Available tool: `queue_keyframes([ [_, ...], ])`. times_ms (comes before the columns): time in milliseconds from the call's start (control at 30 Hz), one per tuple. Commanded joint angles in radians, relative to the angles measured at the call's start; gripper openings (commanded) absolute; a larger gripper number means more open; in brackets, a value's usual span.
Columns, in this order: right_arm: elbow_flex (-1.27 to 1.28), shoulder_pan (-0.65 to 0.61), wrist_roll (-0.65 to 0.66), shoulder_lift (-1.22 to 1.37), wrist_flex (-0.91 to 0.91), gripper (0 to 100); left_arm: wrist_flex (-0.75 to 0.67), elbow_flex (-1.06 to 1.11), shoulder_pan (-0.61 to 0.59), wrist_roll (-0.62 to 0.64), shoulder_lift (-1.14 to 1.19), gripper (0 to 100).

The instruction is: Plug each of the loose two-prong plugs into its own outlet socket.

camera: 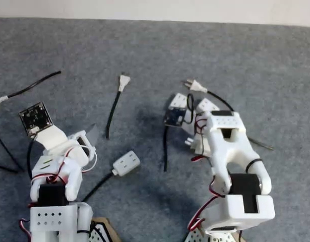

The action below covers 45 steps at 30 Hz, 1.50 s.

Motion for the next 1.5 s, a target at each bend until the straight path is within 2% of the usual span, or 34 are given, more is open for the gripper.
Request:
queue_keyframes([
  [0, -0.033, 0.013, -0.017, 0.016, -0.018, 12.6, 0.000, -0.010, 0.013, 0.002, 0.005, 31],
  [67, -0.035, 0.013, -0.017, 0.016, -0.018, 9.4, 0.000, -0.010, 0.013, 0.002, 0.005, 31],
  [133, -0.035, 0.013, -0.017, 0.016, -0.018, 0.0, 0.000, -0.010, 0.013, 0.002, 0.005, 31],
  [167, -0.035, 0.016, -0.026, 0.015, -0.016, 0.4, 0.002, -0.012, 0.013, 0.002, 0.005, 31],
  [367, -0.036, 0.016, -0.227, -0.024, 0.058, 0.5, 0.003, -0.048, 0.008, 0.003, 0.061, 31],
  [467, -0.028, -0.021, -0.416, -0.125, 0.104, 0.5, 0.025, -0.142, 0.013, 0.003, 0.220, 31],
  [600, 0.070, -0.099, -0.592, -0.303, -0.013, 0.5, 0.147, -0.363, 0.028, 0.002, 0.529, 31],
  [700, 0.237, -0.194, -0.661, -0.447, -0.139, 0.5, 0.308, -0.555, 0.091, -0.015, 0.756, 31],
  [800, 0.392, -0.266, -0.721, -0.579, -0.222, 0.5, 0.442, -0.700, 0.200, -0.095, 0.917, 31],
  [900, 0.506, -0.272, -0.795, -0.688, -0.245, 0.5, 0.508, -0.769, 0.295, -0.176, 0.957, 31],
  [1000, 0.591, -0.268, -0.801, -0.782, -0.245, 0.5, 0.554, -0.762, 0.380, -0.296, 0.952, 31],
  [1100, 0.679, -0.268, -0.806, -0.846, -0.249, 0.5, 0.555, -0.679, 0.417, -0.367, 0.954, 29],
  [1200, 0.728, -0.262, -0.807, -0.898, -0.249, 0.5, 0.465, -0.565, 0.430, -0.436, 0.969, 25],
  [1333, 0.737, -0.213, -0.807, -0.931, -0.249, 0.5, 0.313, -0.458, 0.432, -0.454, 1.006, 24],
  [1467, 0.757, -0.208, -0.807, -0.934, -0.249, 0.5, 0.227, -0.460, 0.433, -0.454, 1.076, 24],
])
